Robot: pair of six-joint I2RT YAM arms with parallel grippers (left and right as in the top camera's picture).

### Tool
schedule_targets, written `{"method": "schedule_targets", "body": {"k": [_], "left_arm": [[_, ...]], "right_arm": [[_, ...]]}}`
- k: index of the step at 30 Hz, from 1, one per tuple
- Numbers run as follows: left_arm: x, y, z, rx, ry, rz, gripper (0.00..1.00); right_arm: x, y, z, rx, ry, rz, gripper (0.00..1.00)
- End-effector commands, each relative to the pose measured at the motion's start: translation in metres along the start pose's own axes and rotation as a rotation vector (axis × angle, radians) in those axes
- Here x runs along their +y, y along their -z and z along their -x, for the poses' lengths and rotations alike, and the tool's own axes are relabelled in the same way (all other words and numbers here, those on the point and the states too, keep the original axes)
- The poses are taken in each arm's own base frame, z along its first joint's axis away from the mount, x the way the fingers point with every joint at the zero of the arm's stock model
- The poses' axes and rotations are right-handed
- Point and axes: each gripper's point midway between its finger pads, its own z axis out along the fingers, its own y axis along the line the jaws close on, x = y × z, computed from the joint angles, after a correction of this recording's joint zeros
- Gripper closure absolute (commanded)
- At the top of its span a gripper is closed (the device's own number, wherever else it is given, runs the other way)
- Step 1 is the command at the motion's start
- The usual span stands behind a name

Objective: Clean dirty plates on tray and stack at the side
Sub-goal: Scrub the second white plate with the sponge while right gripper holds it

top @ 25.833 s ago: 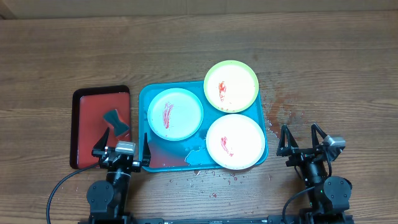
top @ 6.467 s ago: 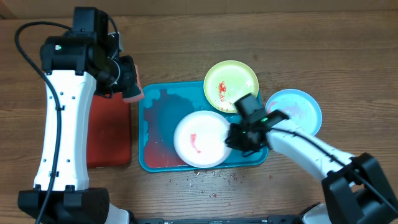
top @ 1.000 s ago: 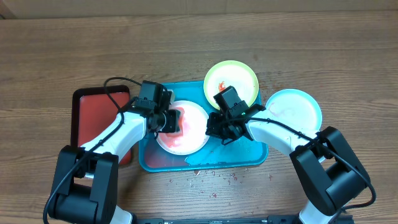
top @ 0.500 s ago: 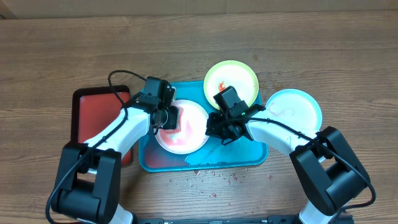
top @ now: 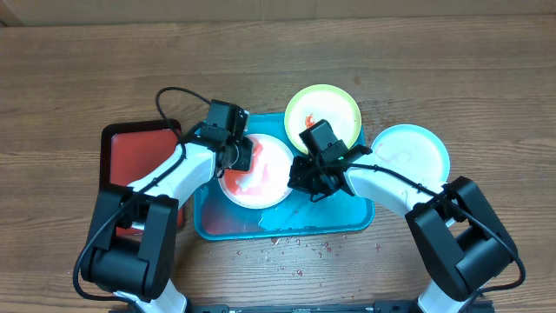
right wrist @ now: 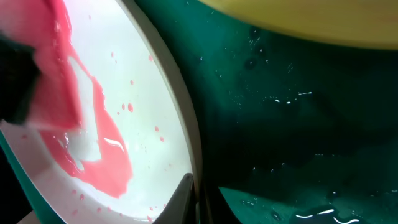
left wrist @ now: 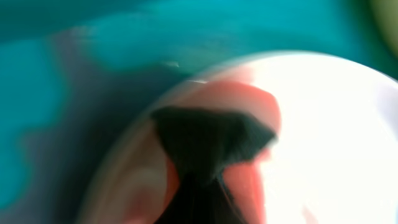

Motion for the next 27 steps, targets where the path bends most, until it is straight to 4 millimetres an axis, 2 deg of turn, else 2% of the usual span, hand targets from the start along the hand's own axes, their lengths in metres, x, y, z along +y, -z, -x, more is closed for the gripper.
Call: {"method": "schedule_targets", "body": {"k": [1,5,9,11,15,18,19,22,25,27], "left_arm": [[-0.067,-0.011,-0.054,0.172,-0.203,-0.362,0.96],[-0.087,0.003,-0.073,0.214,-0.306,-0.515,0.96],[-0.084,0.002,-0.075,0.224,-0.307,-0.499,0.96],[-0.068,-0.007,-0.066,0.214,-0.235,-0.388,0.96],[0.0,-0.023,-0.038,0.133,0.08,0.032,0.96],[0.053,-0.015,-0.027,0.027,0.319,0.345,0.96],[0.065,-0.01,-0.027,0.001,0.372,0.42,0.96],[0.081,-0.001,-0.034,-0.011,0.446,0.531,0.96],[0.077,0.0,-0.053,0.076,0.437,0.527,0.96],[0.069,0.001,-0.073,0.177,0.419,0.493,0.96]], "right_arm": [[-0.001,-0.002,-0.003,0.006,0.023,-0.008,0.96],[-0.001,-0.002,-0.003,0.005,0.023,-0.008,0.96],[-0.001,-0.002,-0.003,0.005,0.023,-0.008,0.96],[-0.001,-0.002,-0.003,0.005,0.023,-0.008,0.96],[-0.002,-0.002,-0.003,0.007,0.022,-0.009,0.96],[-0.002,-0.002,-0.003,0.007,0.023,-0.009,0.96],[-0.002,-0.002,-0.003,0.007,0.022,-0.01,0.96],[-0.002,-0.002,-0.003,0.008,0.021,-0.011,0.96],[-0.002,-0.002,-0.003,0.009,0.022,-0.011,0.96],[-0.002,-0.002,-0.003,0.009,0.022,-0.011,0.96]]}}
